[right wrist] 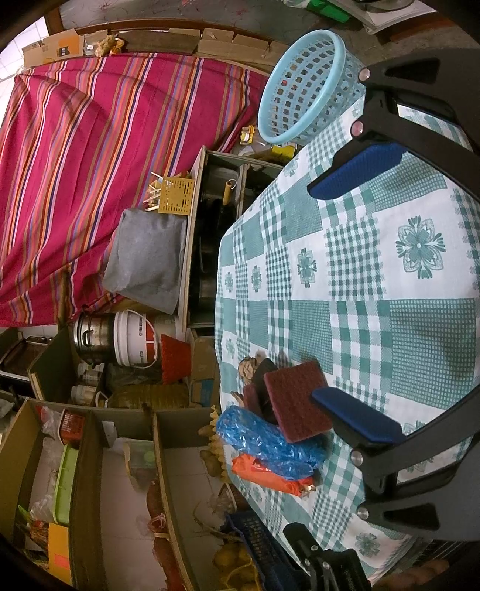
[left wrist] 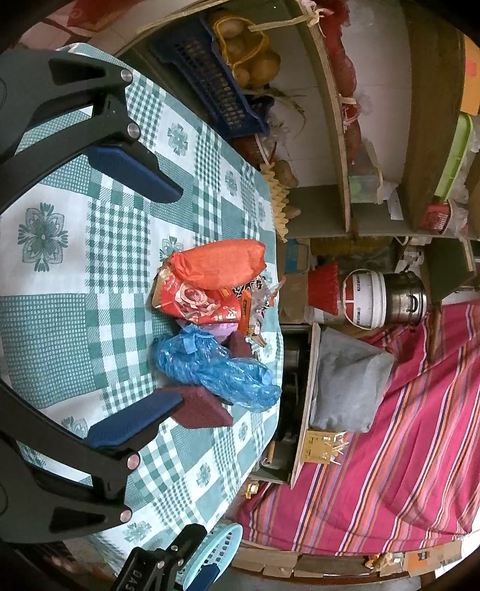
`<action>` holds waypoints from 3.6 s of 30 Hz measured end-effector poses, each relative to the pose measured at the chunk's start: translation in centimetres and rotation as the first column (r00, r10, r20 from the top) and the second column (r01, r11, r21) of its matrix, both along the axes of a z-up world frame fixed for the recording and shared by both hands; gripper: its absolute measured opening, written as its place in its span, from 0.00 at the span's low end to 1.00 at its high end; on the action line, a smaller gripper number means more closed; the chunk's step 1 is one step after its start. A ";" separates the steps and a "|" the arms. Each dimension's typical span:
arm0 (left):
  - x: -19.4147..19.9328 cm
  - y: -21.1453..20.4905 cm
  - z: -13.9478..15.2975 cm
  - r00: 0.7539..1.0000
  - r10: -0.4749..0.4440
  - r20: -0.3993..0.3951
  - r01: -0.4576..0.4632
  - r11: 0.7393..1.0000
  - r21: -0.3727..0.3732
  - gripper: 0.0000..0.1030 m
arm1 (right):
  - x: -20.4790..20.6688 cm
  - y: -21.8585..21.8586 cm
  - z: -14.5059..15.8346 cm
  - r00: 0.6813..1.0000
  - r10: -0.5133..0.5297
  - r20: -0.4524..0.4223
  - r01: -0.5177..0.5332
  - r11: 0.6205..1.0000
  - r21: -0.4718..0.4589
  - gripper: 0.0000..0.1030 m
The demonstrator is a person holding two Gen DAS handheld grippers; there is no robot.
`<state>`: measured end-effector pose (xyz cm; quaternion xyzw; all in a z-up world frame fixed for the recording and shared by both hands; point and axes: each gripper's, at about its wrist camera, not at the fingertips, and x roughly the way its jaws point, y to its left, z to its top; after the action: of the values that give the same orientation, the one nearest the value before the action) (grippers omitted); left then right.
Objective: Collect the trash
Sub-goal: 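Grasp the blue plastic bag with left tool while right tool grasps maroon scouring pad, then carry both items to the light-blue basket and open both tools to drop them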
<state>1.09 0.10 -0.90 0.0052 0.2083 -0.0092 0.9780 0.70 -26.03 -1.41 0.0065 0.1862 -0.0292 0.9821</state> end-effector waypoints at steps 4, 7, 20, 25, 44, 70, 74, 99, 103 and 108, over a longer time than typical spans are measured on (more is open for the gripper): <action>1.1 0.3 0.3 1.000 0.001 -0.024 -0.001 1.000 -0.016 0.95 | 0.5 -0.2 0.2 1.000 0.002 -0.018 -0.002 1.000 -0.010 0.96; 2.2 0.1 0.8 0.999 -0.007 -0.038 0.006 1.000 -0.019 0.95 | 1.3 -0.7 0.8 1.000 -0.005 -0.018 0.004 1.000 -0.025 0.96; 9.6 -3.8 1.8 0.982 -0.142 -0.126 0.147 0.989 0.028 0.95 | 7.0 -4.4 2.9 0.997 -0.045 -0.063 0.043 0.998 -0.036 0.96; 11.3 -4.0 0.4 0.970 -0.163 -0.182 0.165 0.986 -0.006 0.92 | 7.3 -5.6 1.9 0.993 -0.064 -0.099 0.063 0.998 -0.015 0.96; 9.2 1.7 2.6 0.969 -0.191 -0.159 0.181 0.981 -0.072 0.12 | 9.0 2.1 -1.1 0.954 0.174 -0.246 -0.182 0.983 -0.010 0.96; 8.8 6.3 -0.3 0.971 -0.115 -0.208 0.102 0.992 -0.075 0.12 | 13.8 10.0 -3.2 0.850 0.326 -0.414 -0.379 0.924 -0.051 0.78; 8.6 6.0 -0.3 0.971 -0.113 -0.209 0.101 0.993 -0.069 0.12 | 13.2 8.9 -2.6 0.860 0.321 -0.397 -0.372 0.927 -0.054 0.78; 10.5 -14.8 6.5 0.930 -0.352 -0.105 0.344 0.935 -0.083 0.12 | 8.4 -21.6 8.2 0.983 -0.054 -0.178 0.063 0.997 0.046 0.78; 11.8 -20.6 5.7 0.910 -0.398 -0.116 0.393 0.917 -0.065 0.12 | 8.2 -25.1 6.2 0.972 -0.107 -0.210 0.114 0.993 0.022 0.78; 13.0 -26.2 4.4 0.871 -0.474 -0.131 0.467 0.881 -0.083 0.12 | 7.8 -29.3 3.7 0.947 -0.180 -0.264 0.189 0.982 0.007 0.78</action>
<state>14.10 -26.12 3.54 0.0312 0.2719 -0.2522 0.9282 8.49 -55.32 2.24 0.0358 0.3137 -0.1185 0.9414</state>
